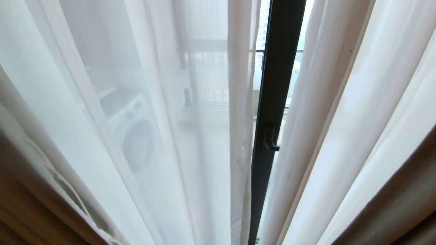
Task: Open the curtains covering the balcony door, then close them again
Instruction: Pull the outer curtains open on both sides
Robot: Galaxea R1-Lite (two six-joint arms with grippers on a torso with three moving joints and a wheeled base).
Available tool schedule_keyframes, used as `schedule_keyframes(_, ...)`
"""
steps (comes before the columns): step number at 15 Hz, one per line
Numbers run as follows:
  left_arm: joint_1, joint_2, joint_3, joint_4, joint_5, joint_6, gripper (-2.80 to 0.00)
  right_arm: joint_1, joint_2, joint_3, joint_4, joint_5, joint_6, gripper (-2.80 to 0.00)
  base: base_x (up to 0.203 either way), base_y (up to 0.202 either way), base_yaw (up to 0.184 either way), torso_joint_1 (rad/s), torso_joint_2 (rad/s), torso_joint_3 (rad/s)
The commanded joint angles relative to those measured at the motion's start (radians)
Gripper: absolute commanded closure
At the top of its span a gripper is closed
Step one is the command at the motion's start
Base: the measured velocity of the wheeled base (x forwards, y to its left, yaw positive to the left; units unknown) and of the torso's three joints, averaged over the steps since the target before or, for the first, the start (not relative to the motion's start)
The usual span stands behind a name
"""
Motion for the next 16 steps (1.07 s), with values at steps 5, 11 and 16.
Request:
schedule_keyframes(5,0.0,0.0,0.0,-0.001,0.0,0.001,0.0,-0.033,-0.018,0.024,-0.028,-0.071,-0.003,-2.8,0.0,0.0,0.0,0.0,0.0,0.0)
schedule_keyframes(11,0.0,0.0,0.0,-0.001,0.0,0.001,0.0,-0.051,-0.138,0.191,-0.034,-0.109,-0.018,-2.8,0.0,0.0,0.0,0.0,0.0,0.0)
schedule_keyframes(16,0.0,0.0,0.0,-0.001,0.0,0.001,0.0,-0.037,-0.343,0.374,0.029,-0.109,-0.023,-2.8,0.0,0.0,0.0,0.0,0.0,0.0)
